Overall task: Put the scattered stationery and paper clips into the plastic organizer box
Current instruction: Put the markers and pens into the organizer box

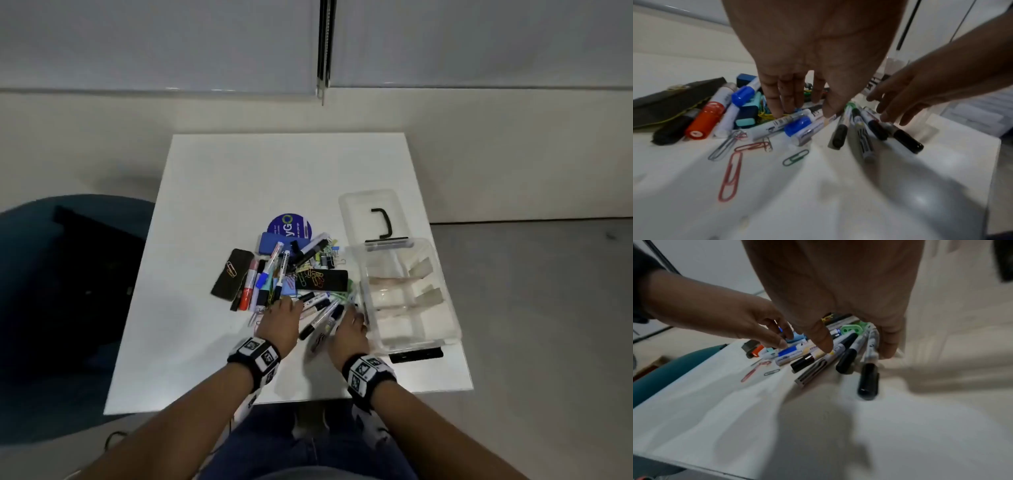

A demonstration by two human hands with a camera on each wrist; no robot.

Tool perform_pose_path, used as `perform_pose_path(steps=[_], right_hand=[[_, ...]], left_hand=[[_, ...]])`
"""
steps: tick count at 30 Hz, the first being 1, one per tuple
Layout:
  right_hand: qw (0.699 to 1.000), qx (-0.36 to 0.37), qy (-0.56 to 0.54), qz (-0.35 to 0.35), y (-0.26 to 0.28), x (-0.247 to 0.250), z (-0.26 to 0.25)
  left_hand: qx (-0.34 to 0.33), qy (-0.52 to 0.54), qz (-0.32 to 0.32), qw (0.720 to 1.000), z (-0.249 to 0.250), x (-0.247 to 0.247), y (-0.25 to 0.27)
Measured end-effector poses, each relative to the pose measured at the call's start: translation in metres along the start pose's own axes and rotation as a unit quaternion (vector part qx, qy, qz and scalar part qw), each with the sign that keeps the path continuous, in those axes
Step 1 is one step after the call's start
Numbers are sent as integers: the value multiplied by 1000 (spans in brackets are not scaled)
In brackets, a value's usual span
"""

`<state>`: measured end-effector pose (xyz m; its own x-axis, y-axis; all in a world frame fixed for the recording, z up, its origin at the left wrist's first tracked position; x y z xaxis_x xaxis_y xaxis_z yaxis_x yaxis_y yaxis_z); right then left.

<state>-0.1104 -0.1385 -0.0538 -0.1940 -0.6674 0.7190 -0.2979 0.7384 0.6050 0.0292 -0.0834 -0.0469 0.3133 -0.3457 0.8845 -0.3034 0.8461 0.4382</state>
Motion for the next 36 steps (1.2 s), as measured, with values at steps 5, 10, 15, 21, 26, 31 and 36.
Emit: perform_pose_path(steps=[5, 10, 15, 21, 26, 31, 36], right_hand=[[997, -70, -32, 28, -15, 4, 8], [987, -115, -109, 18, -23, 8, 14], [984, -120, -132, 15, -27, 14, 14], [979, -76, -189, 0, -17, 36, 1], [931, 44, -339, -131, 15, 85, -37], [962, 267, 21, -48, 34, 210, -64], [871, 216, 439, -36, -7, 232, -17]], left_hand=[[26, -52, 14, 998, 4, 2, -17], [47, -14, -14, 999, -2, -6, -32], [38, 35, -38, 998, -5, -12, -41], [4, 88, -40, 995, -4, -6, -42], [1, 114, -64, 991, -6, 0, -35], [-7, 119, -50, 992, -4, 18, -25], [0, 167, 3, 986, 13, 55, -17]])
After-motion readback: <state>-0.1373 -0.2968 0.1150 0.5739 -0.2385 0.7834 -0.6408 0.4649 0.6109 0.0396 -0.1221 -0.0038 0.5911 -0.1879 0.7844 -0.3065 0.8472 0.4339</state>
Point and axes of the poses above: each hand's wrist, its own y-axis away from the middle knuckle, its own x-axis out of the back of the hand, z = x × y, the point moved 10 cm from there along -y, towards the middle knuckle, and after that the axes turned 2 degrees about z, right-handed, at the moved point
